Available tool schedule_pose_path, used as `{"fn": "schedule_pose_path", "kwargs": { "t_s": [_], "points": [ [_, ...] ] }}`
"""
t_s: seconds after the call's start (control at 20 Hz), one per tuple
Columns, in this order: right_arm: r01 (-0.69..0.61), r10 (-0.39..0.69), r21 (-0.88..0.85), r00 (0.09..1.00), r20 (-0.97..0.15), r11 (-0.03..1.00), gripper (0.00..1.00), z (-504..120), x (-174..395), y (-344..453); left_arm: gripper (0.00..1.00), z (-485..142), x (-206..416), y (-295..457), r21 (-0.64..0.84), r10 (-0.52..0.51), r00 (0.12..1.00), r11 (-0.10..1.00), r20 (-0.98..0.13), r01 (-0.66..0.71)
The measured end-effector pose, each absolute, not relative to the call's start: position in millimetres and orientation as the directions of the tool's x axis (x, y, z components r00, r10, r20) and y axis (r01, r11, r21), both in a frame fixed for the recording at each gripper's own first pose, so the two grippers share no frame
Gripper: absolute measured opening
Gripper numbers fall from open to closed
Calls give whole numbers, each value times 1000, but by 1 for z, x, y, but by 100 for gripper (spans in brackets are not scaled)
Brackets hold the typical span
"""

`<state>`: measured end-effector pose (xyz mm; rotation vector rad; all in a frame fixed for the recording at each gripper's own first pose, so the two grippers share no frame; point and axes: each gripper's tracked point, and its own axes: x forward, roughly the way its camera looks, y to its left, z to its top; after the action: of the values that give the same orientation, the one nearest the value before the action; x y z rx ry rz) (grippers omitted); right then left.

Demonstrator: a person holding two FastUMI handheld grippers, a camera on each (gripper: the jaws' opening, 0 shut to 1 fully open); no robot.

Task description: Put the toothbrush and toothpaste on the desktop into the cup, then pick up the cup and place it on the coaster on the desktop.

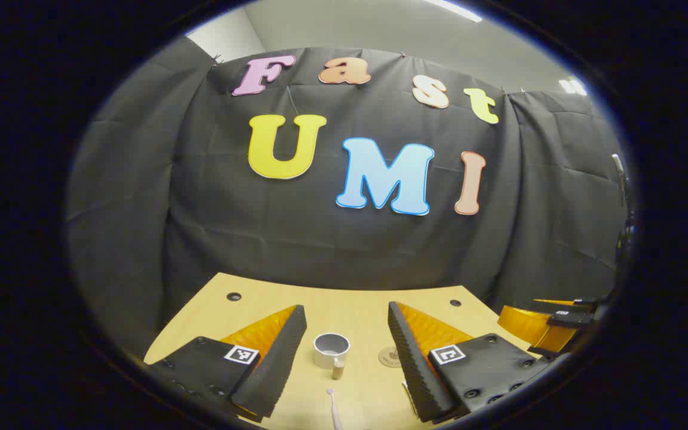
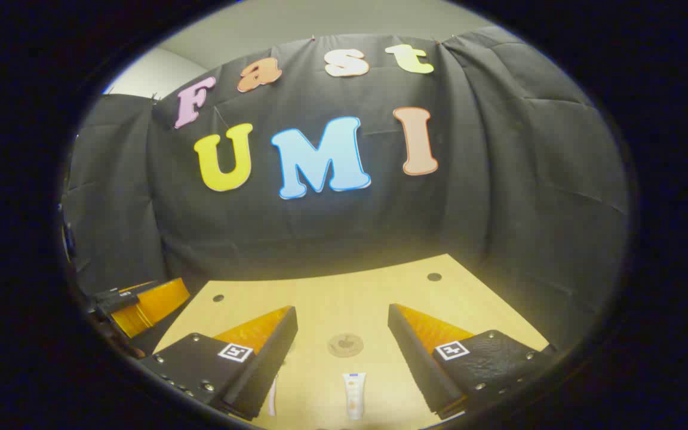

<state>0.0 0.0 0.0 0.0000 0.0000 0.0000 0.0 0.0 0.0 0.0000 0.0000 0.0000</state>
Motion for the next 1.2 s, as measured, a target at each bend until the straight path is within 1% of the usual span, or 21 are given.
{"fn": "schedule_pose_path", "kwargs": {
  "t_s": [0.05,0.15,0.2,0.3,0.4,0.55,0.8,0.95,1.2],
  "points": [
    [1,-1,2,999,-40,1000,95,-9,6,-4,90,-6,3,-4,-19,-11,1000,1000,-14,11],
    [-3,4,14,996,-94,1000,97,-23,13,-10,90,-18,9,-2,-35,1,999,999,-54,-3],
    [-9,11,15,993,-121,1000,96,-29,16,-11,90,-26,10,2,-32,11,998,999,-65,-13],
    [-13,15,10,985,-170,1000,97,-41,22,-13,89,-40,14,3,-18,25,995,999,-100,-27],
    [-24,24,0,976,-217,1000,97,-53,29,-12,89,-53,20,-1,-7,19,990,1000,-141,-21],
    [-37,37,3,962,-271,999,97,-65,36,-10,89,-72,28,1,16,31,983,999,-180,-28],
    [-45,38,-14,936,-349,999,97,-83,44,-11,90,-106,40,5,9,50,968,999,-248,-49],
    [-49,34,-25,905,-425,998,97,-106,47,-12,90,-134,42,11,16,61,948,998,-313,-59],
    [-59,37,-28,863,-503,998,97,-130,51,-10,89,-187,45,13,16,67,905,998,-420,-66]
  ]
}}
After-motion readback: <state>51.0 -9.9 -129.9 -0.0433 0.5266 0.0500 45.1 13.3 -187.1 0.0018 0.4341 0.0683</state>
